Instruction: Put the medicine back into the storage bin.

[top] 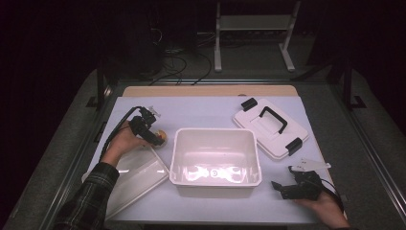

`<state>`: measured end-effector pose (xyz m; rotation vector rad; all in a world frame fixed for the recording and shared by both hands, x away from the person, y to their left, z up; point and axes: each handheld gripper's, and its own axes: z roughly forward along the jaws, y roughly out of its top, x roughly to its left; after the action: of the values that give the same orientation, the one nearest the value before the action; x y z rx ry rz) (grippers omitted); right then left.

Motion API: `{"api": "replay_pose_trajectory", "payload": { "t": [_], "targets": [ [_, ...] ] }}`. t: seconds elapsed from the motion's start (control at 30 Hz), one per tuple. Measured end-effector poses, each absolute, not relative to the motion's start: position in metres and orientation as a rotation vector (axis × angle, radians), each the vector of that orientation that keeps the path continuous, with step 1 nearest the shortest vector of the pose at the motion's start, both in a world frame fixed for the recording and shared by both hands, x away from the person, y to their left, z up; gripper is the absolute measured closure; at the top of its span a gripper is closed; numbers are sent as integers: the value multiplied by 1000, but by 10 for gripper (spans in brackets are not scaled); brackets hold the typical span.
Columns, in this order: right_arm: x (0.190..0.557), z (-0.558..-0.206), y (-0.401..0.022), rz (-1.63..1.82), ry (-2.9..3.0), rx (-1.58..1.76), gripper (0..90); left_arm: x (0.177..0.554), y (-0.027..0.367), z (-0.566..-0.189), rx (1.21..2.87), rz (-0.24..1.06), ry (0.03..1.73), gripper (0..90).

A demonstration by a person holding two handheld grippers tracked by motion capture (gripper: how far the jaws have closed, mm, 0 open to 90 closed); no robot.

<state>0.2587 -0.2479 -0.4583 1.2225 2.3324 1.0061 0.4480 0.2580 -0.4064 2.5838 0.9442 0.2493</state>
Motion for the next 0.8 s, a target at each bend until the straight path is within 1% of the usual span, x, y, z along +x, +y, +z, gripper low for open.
{"api": "replay_pose_trajectory", "payload": {
  "t": [0.23,0.47,0.63,0.7,0.8],
  "targets": [
    [259,-458,-248,1009,2332,1225,117,452,253,-420,2598,229,948,86],
    [259,-458,-248,1007,2333,1223,117,454,251,-425,2635,228,944,86],
    [259,-458,-248,1008,2333,1224,117,456,250,-426,2653,204,959,94],
    [259,-458,-248,1008,2332,1225,117,456,250,-425,2655,191,959,119],
    [259,-458,-248,1008,2332,1224,117,458,250,-425,2658,161,980,130]
  ]
}}
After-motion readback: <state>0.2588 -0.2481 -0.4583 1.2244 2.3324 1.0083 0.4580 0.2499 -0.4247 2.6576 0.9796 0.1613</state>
